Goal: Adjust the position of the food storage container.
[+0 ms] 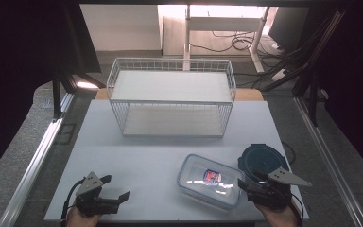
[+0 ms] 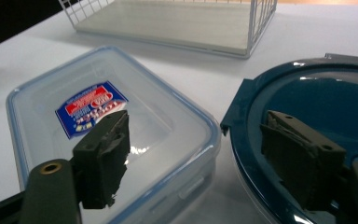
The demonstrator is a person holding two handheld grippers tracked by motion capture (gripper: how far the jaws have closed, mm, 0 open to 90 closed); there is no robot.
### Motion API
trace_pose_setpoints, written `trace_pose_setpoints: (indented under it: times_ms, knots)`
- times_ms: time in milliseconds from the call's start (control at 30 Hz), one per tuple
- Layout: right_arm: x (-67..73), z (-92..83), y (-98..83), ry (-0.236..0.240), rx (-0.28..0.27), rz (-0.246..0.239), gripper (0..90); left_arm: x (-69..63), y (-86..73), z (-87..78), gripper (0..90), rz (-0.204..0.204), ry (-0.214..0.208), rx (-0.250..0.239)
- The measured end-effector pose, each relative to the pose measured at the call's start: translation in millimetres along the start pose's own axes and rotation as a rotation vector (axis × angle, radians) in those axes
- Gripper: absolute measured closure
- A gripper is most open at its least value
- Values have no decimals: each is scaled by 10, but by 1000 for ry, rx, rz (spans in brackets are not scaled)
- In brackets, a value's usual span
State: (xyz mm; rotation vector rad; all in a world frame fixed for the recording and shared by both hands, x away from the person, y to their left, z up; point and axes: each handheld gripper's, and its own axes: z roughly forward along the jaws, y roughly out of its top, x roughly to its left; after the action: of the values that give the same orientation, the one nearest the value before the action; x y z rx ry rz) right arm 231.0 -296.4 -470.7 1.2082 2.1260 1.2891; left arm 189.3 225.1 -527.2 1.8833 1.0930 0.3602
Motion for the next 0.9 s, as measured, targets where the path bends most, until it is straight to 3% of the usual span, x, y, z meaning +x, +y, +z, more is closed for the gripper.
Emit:
trace_pose_setpoints:
  times_ms: [200,333,367,433,567,733,767,900]
  knots:
    - [8,-35,-6,8,37,-41,435,-26,12,-19,49,18,-27,-32]
    - [42,-104,6,3,52,-51,631,-27,4,1,47,20,-19,-17]
    - [41,-125,-3,4,82,-61,751,-22,3,3,47,17,-20,-17]
    - [27,-132,-27,-3,120,-63,844,-22,3,3,48,17,-19,-17]
    - [26,-141,-80,41,151,-59,891,-26,3,8,51,20,-15,-14]
    - [98,-112,-131,54,181,-66,891,-36,12,-8,59,27,-6,-31]
    - [113,-79,-153,33,197,-72,892,-37,13,-12,60,26,-7,-34]
    - [101,-75,-143,42,182,-60,892,-36,15,-12,62,23,-6,-34]
